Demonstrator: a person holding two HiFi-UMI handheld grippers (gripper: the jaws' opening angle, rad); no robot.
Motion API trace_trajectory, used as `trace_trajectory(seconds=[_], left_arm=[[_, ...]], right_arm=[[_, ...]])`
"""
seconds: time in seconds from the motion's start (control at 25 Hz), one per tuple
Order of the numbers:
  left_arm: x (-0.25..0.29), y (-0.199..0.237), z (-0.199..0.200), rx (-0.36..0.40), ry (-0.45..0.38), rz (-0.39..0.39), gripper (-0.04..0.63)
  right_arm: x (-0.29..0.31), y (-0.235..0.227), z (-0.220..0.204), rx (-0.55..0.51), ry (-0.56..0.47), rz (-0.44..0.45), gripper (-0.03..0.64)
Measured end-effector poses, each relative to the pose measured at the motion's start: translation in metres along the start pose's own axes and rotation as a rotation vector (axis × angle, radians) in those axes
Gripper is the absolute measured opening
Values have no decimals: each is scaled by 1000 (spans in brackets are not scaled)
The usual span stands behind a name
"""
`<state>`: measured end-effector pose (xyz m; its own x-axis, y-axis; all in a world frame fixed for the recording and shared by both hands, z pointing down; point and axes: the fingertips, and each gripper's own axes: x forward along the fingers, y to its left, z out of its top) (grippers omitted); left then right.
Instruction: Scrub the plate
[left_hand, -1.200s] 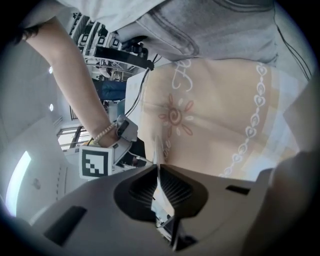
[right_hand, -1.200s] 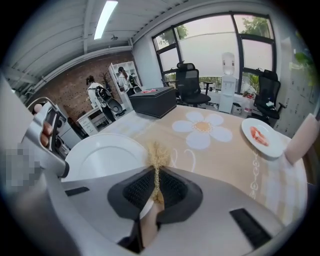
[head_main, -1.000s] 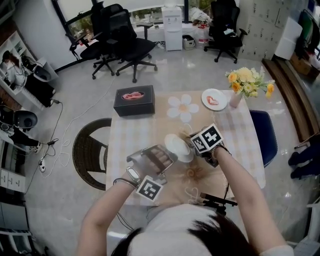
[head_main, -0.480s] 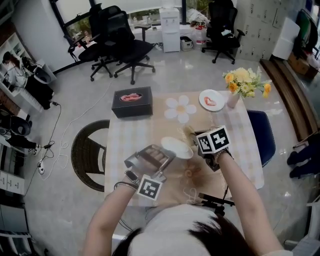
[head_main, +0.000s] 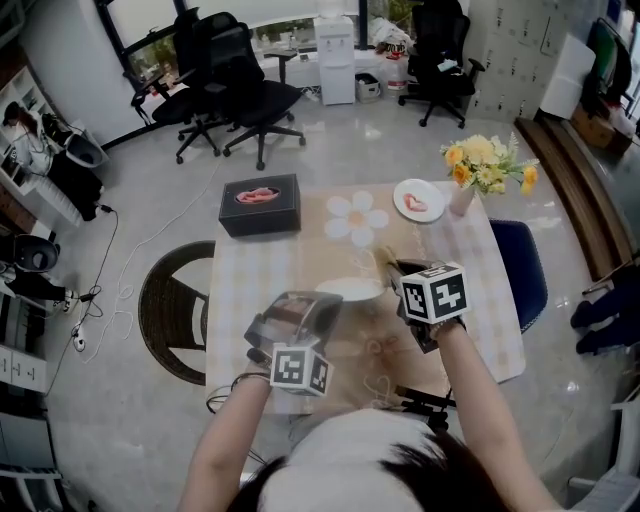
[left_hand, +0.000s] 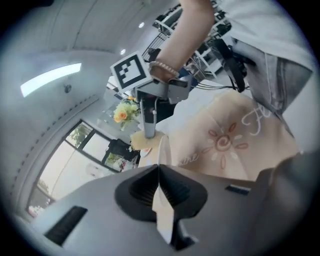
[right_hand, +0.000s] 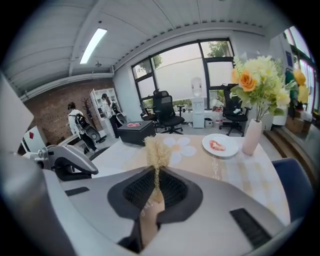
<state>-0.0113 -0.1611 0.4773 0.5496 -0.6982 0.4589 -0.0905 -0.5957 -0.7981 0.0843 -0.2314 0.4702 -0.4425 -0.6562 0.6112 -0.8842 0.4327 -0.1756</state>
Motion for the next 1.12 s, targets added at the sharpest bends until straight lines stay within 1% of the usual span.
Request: trace_trajectory(seconds=[0.12, 0.32, 0.44, 0.6, 0.76, 0.92, 1.12], left_arm=[[-2, 5, -6, -118, 8, 12, 17], [-4, 8, -19, -225, 32, 38, 17], [-5, 13, -27, -328, 29, 55, 17], [-9, 22, -28, -514, 7, 80, 17], [-13, 25, -31, -700, -34, 89, 17], [-12, 30, -37, -926, -95, 77, 17], [-12, 29, -47, -1196, -138, 74, 17]], right_arm=[[-7, 0, 11, 47, -61, -20, 32], [-22, -4, 29, 100, -157, -40, 32], [-28, -7, 34, 127, -195, -42, 32], [-30, -8, 33, 151, -225, -40, 32], [-29, -4, 29, 154, -233, -32, 32], [-26, -1, 24, 152, -239, -21, 32], [-23, 5, 15, 132, -222, -12, 32]])
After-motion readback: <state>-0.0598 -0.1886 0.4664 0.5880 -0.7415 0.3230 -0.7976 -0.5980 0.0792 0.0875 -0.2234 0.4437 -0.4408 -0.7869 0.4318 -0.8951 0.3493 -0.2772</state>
